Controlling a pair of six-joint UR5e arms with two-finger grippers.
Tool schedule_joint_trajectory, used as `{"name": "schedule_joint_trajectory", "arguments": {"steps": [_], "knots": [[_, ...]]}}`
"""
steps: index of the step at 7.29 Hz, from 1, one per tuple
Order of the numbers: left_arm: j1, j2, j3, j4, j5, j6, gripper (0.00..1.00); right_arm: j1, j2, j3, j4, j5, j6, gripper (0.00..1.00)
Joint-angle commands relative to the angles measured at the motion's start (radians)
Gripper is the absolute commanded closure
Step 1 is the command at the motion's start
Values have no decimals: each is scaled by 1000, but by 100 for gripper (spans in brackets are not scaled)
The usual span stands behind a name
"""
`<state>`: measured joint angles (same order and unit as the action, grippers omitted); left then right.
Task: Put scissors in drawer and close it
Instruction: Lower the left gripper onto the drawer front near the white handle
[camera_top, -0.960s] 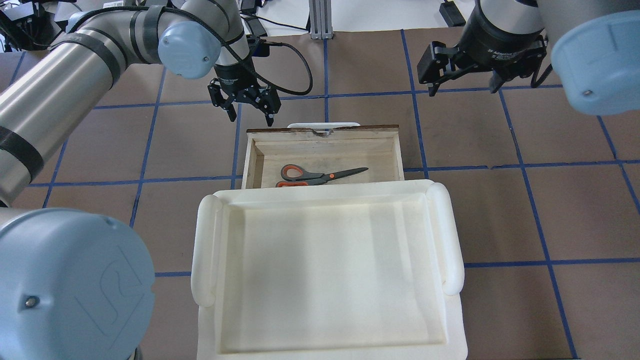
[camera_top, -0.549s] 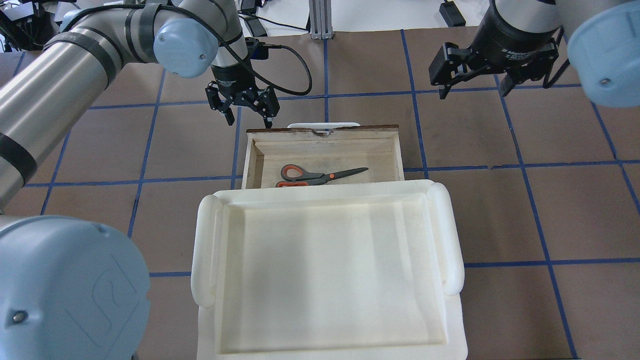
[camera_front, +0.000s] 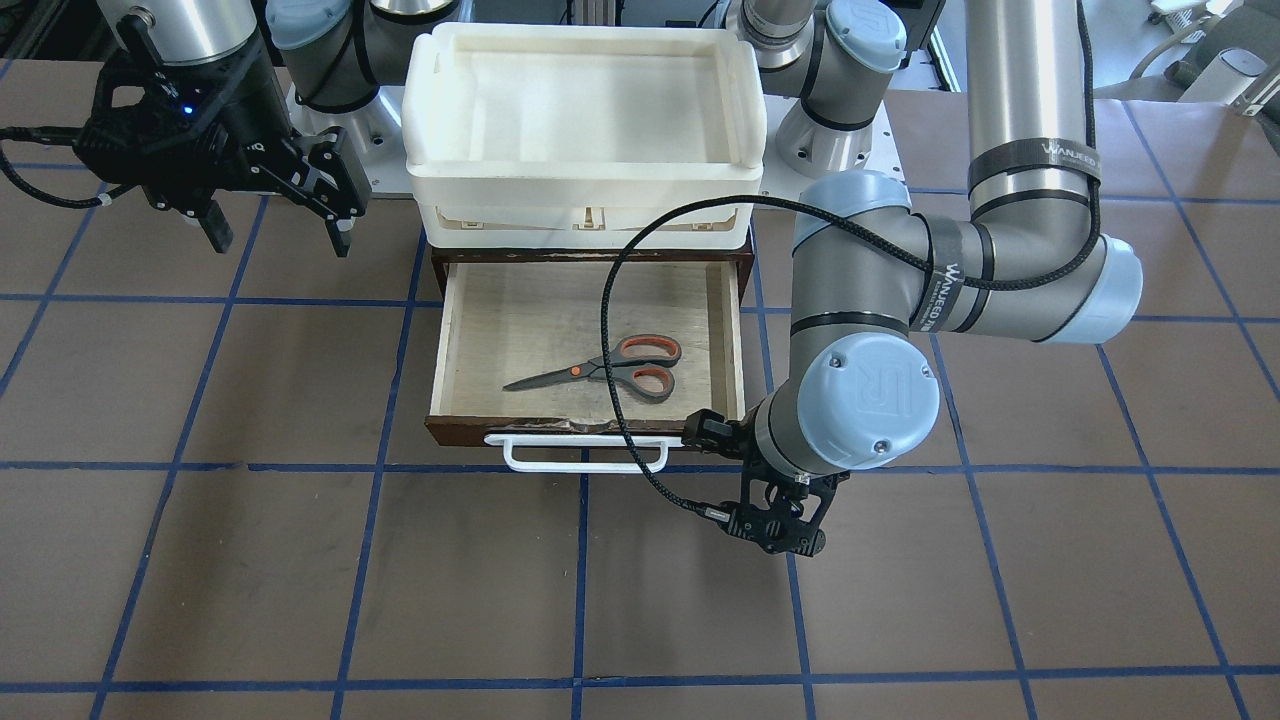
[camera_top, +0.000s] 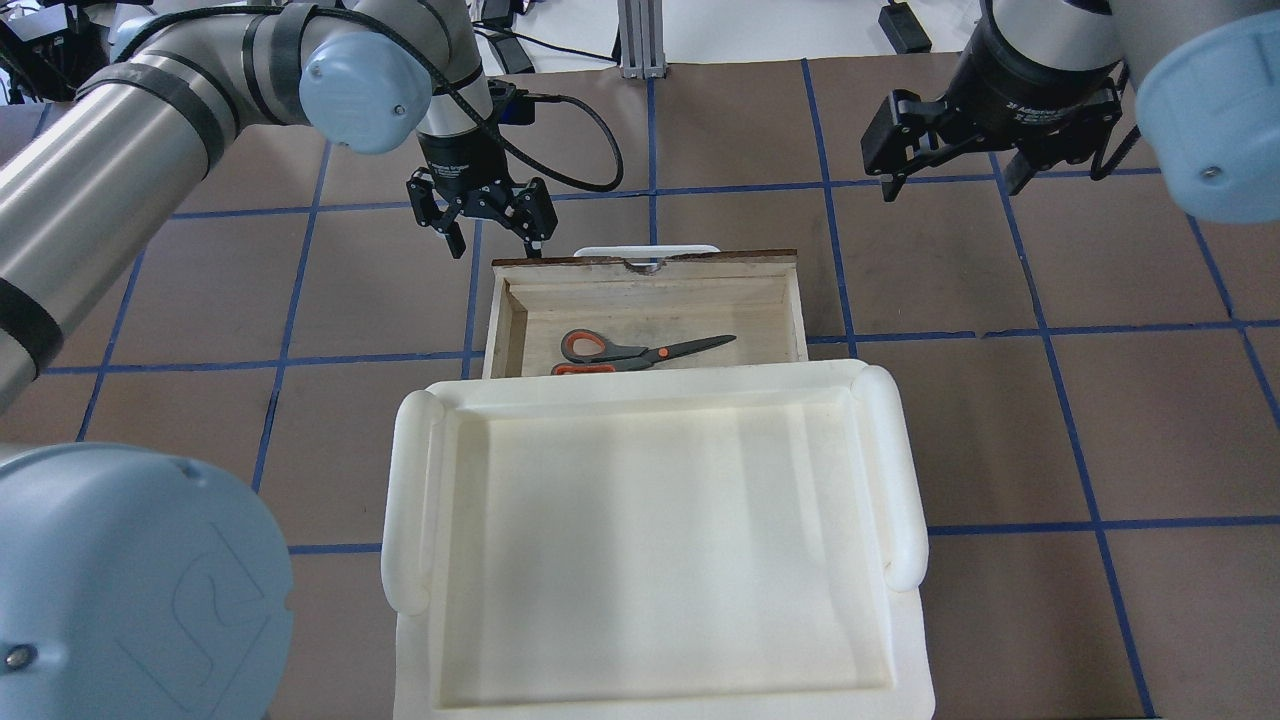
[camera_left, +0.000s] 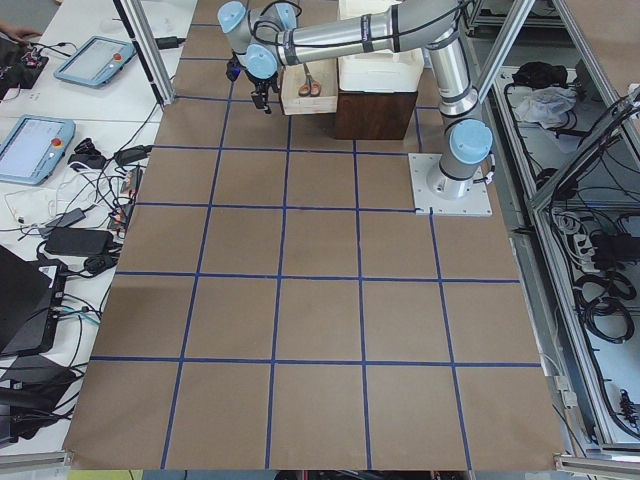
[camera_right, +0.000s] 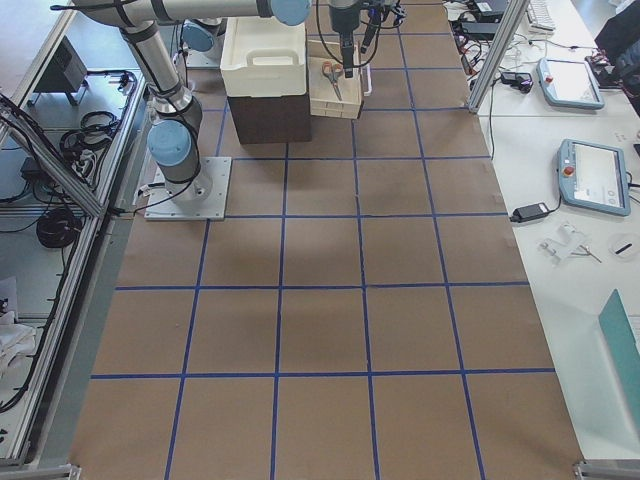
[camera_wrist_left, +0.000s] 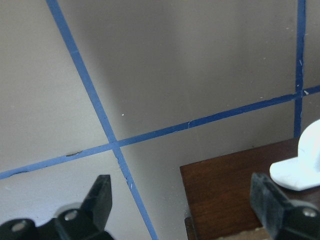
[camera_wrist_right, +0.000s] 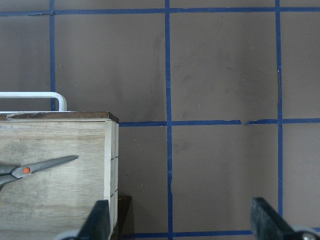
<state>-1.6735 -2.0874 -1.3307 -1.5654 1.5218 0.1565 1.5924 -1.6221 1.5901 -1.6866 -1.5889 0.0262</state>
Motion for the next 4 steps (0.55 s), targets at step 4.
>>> {"name": "schedule_joint_trajectory", "arguments": {"steps": [4], "knots": [[8,32,-10,-76,3,-5,0,1,7,2,-2,0,1,0]]}}
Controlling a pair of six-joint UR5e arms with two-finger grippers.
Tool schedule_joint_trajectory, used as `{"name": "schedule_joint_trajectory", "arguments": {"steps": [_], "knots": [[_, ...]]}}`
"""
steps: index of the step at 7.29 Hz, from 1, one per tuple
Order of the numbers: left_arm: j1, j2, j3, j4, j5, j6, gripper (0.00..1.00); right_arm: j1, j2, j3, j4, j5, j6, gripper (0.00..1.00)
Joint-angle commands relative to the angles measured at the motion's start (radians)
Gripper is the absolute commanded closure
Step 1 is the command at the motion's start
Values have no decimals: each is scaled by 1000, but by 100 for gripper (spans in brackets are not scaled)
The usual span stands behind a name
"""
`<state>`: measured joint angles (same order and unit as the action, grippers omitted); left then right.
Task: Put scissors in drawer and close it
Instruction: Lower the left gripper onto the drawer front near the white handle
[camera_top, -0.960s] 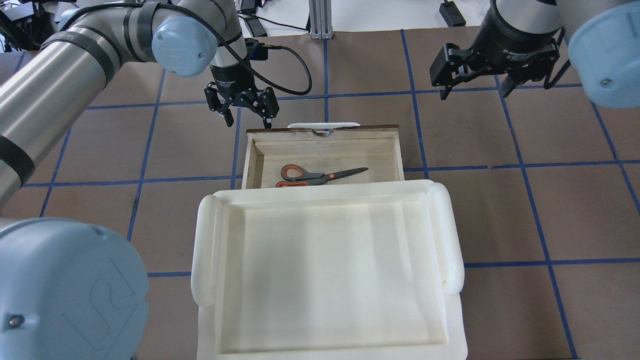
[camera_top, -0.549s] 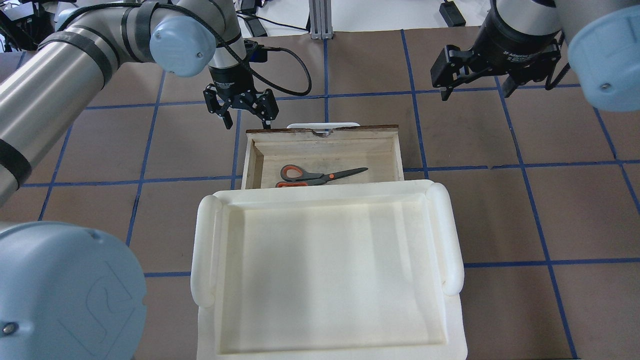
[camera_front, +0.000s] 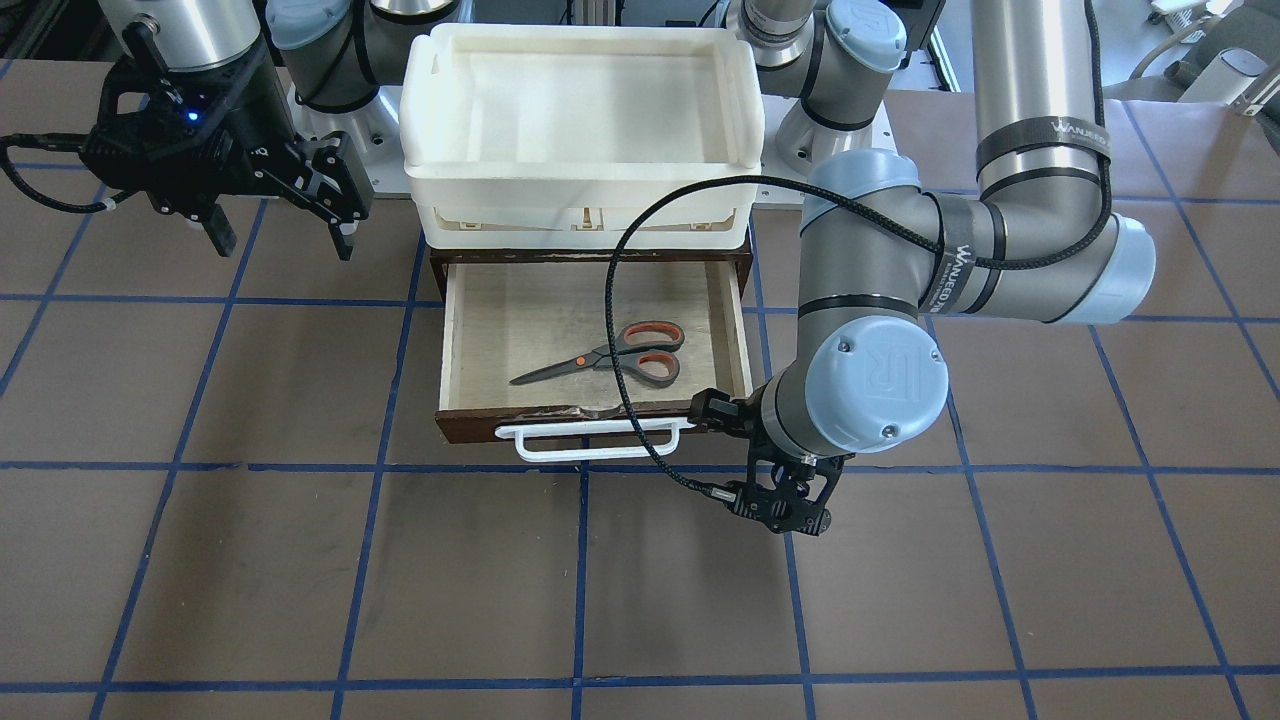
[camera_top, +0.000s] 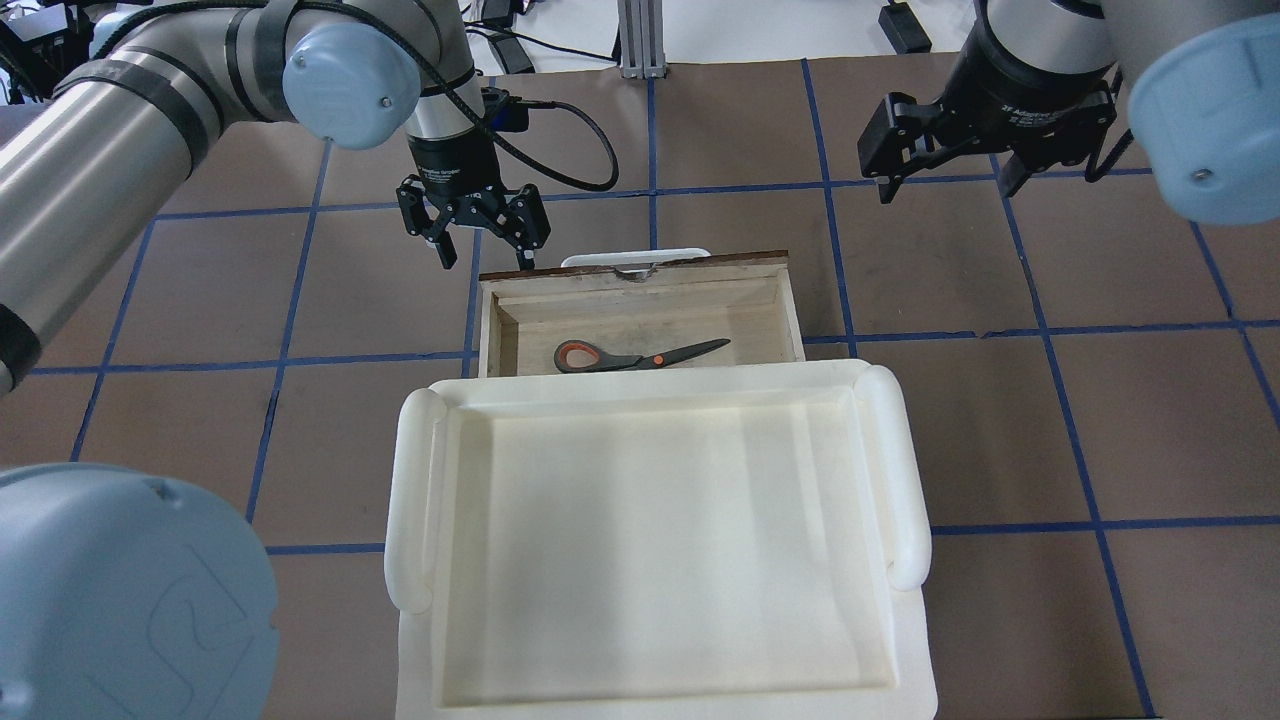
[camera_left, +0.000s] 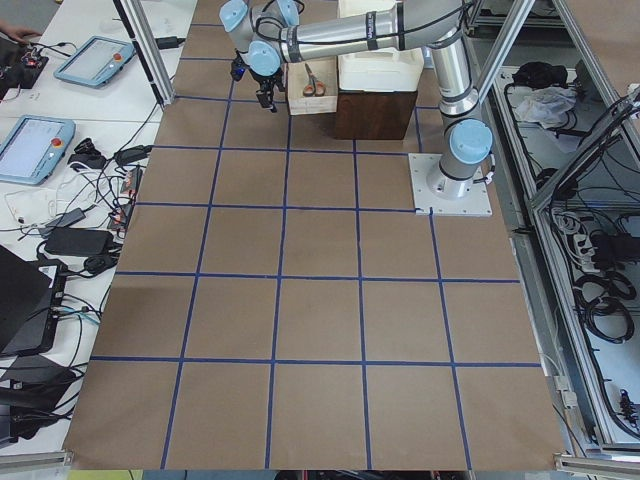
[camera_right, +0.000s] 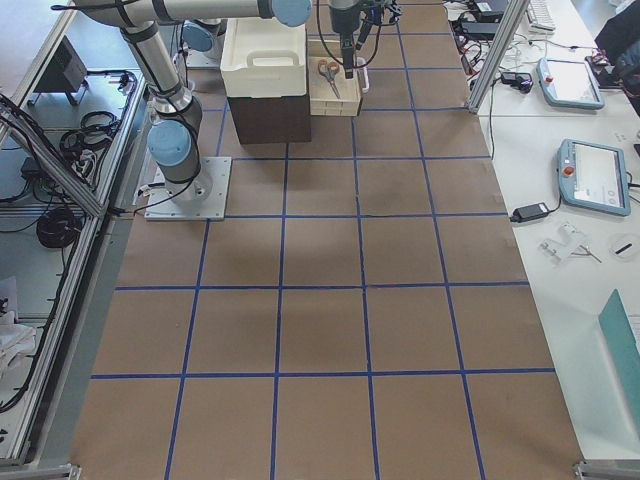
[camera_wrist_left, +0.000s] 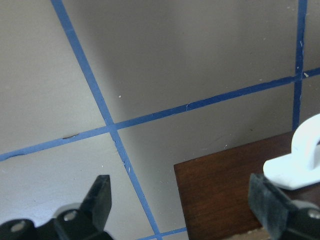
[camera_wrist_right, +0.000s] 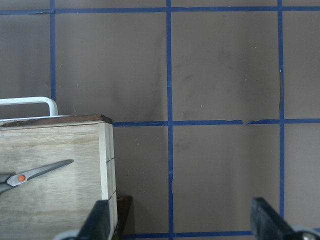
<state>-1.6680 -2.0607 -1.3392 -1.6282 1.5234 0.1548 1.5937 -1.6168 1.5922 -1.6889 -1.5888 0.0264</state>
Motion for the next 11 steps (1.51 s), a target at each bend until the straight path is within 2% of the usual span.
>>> {"name": "schedule_joint_trajectory", "arguments": {"steps": [1,6,11], "knots": [[1,10,-3,-33,1,-7,0,0,2,0,0,1,4,0],[10,34,-29,-39,3,-9,0,0,-2,0,2,0,4,0],[25,59,-32,-105,6,-11,0,0,-3,0,2,-2,4,0]]}}
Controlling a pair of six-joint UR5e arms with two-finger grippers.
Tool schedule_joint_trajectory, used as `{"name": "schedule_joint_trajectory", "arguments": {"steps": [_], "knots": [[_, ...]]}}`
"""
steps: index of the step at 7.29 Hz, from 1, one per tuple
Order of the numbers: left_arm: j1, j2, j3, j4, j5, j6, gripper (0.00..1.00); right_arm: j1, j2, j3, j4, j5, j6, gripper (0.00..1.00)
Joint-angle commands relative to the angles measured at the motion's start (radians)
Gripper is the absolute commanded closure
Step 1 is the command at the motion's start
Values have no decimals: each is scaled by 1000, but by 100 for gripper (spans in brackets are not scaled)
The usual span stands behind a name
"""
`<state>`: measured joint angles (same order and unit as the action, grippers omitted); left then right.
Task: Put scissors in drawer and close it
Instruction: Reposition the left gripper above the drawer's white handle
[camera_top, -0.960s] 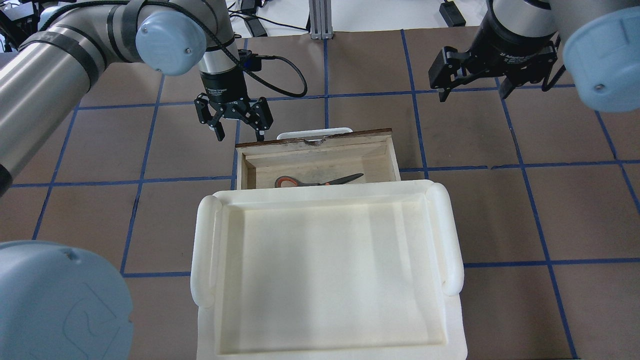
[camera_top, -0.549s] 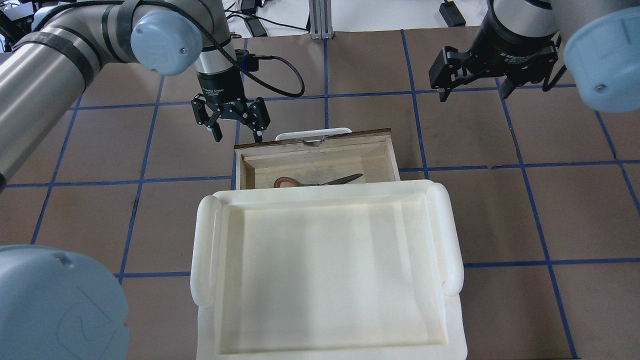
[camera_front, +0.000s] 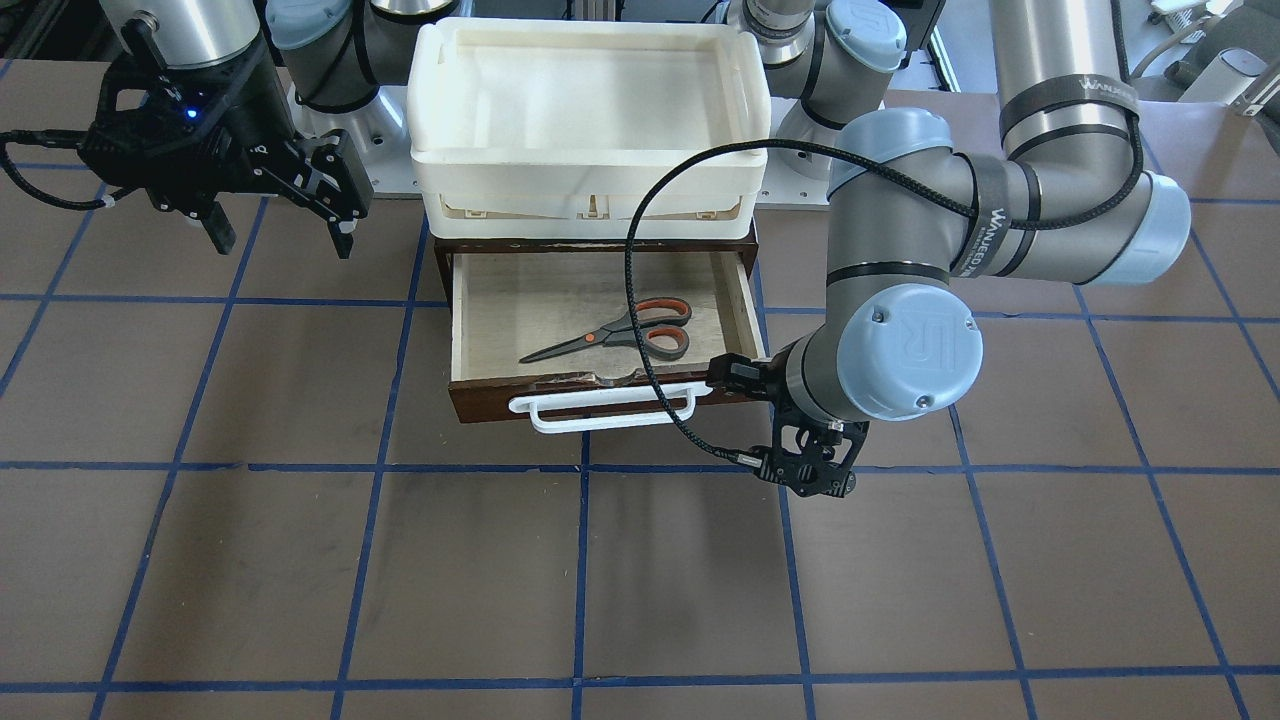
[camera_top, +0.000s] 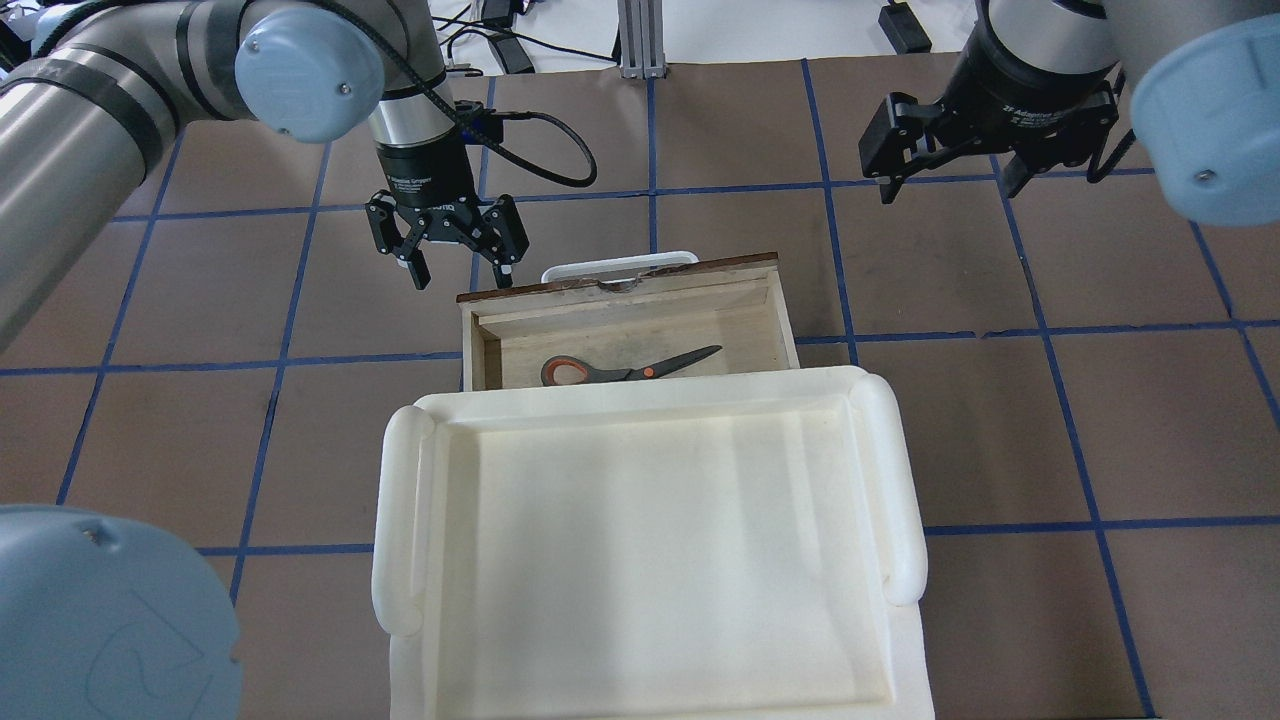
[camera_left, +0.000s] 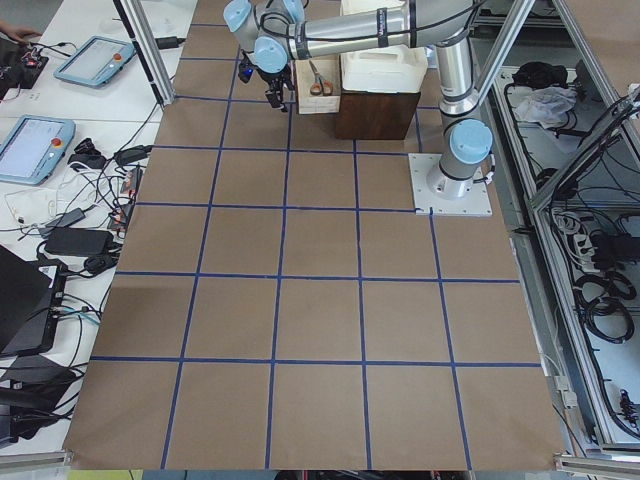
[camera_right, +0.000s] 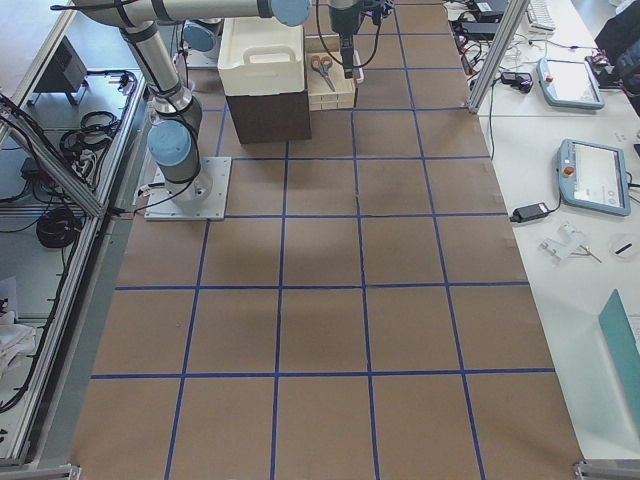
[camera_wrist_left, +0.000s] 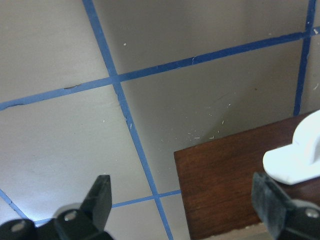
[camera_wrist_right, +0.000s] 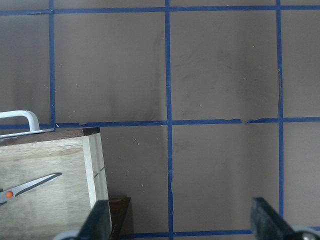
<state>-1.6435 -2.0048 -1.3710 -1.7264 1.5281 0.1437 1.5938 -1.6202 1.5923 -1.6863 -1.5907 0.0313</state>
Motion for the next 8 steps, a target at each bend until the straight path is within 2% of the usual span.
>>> {"name": "schedule_joint_trajectory", "arguments": {"steps": [1,5,8], "knots": [[8,3,3,-5,3,10,0,0,2,0,-1,0,-1,0],[18,-26,52,30,3,17,0,0,2,0,-1,0,-1,0],[-7,-78,81,206,1,66,0,0,2,0,-1,0,-1,0]]}}
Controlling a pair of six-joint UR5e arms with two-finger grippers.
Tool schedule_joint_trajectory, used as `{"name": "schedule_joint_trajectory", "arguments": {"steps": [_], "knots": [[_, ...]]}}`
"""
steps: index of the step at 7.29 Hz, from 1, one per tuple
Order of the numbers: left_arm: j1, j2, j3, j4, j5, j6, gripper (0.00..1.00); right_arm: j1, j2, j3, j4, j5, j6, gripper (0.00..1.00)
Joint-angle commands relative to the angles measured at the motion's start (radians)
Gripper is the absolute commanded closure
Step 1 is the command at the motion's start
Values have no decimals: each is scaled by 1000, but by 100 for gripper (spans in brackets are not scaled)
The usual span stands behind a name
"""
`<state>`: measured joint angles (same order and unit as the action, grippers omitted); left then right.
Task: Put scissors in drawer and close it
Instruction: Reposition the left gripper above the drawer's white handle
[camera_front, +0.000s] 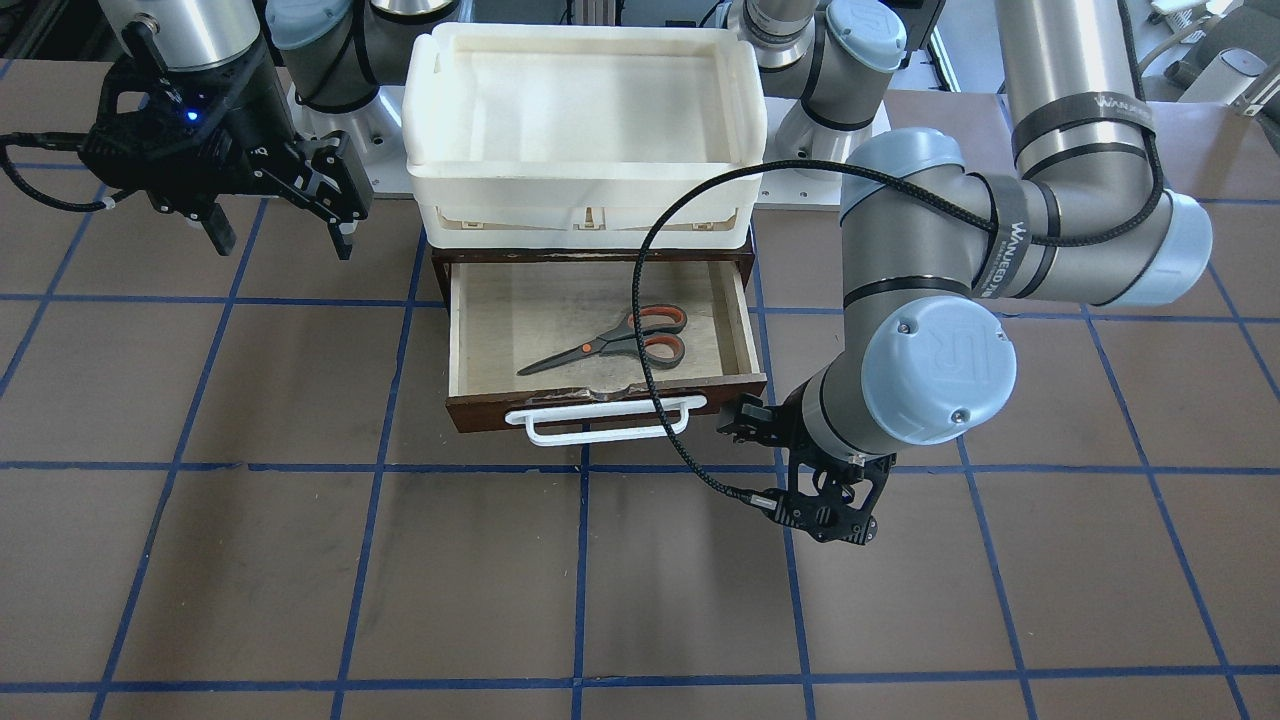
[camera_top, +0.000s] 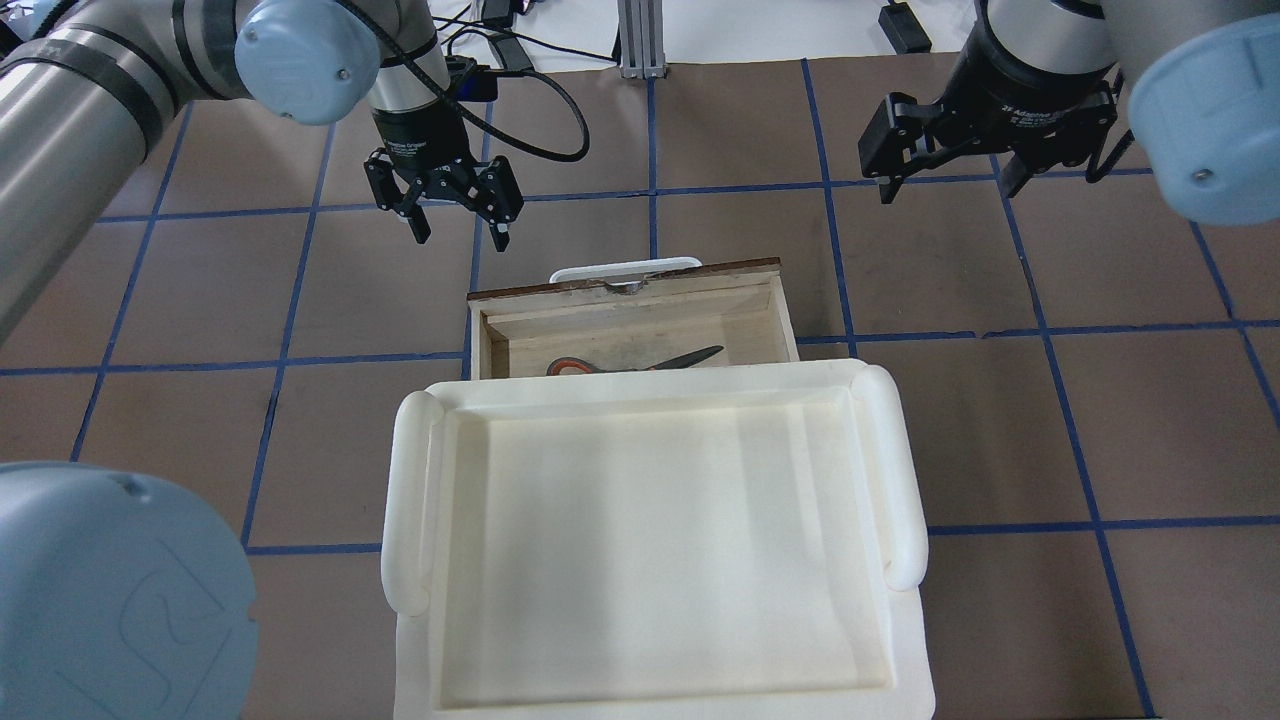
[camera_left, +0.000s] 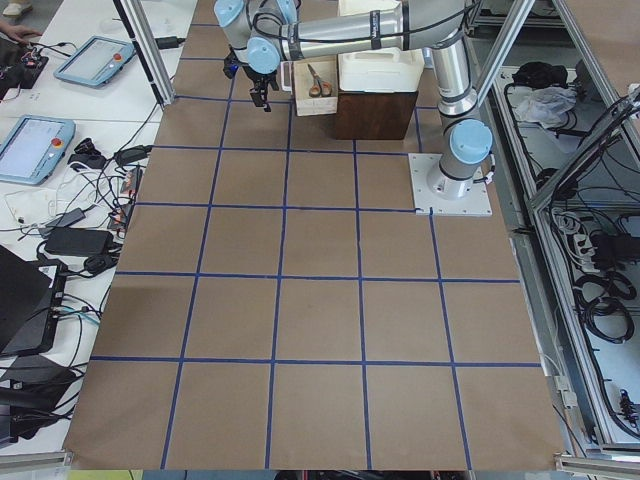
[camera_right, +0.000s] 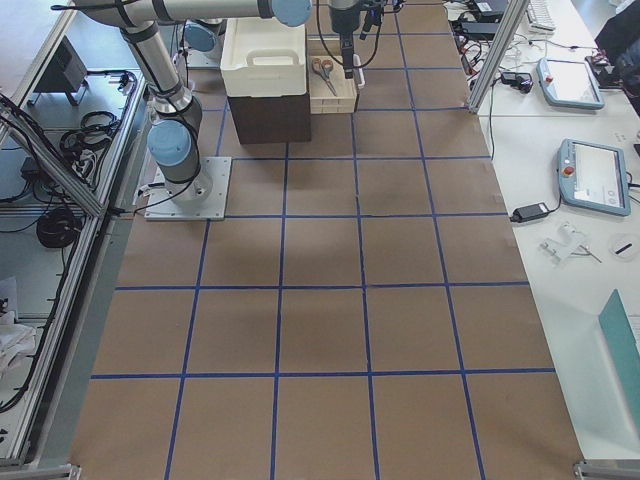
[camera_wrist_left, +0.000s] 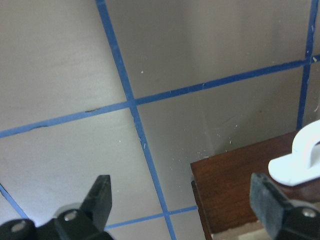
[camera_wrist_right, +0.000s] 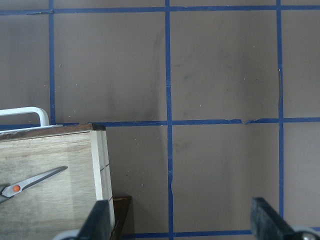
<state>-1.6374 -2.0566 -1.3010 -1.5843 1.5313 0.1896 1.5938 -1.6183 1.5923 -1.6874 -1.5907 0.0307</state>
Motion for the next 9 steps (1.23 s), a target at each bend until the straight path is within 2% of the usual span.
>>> {"name": "schedule_joint_trajectory", "arguments": {"steps": [1,3,7,9], "knots": [[-42,-61,31,117,-9,5,0,0,0,0,0,0,0,0],[-94,-135,110,148,-13,-79,0,0,-2,0,0,0,-2,0],[-153,-148,106,139,-52,-364,0,0,-2,0,0,0,-2,0],[-173,-148,104,141,-39,-458,0,0,0,0,-2,0,-2,0]]}}
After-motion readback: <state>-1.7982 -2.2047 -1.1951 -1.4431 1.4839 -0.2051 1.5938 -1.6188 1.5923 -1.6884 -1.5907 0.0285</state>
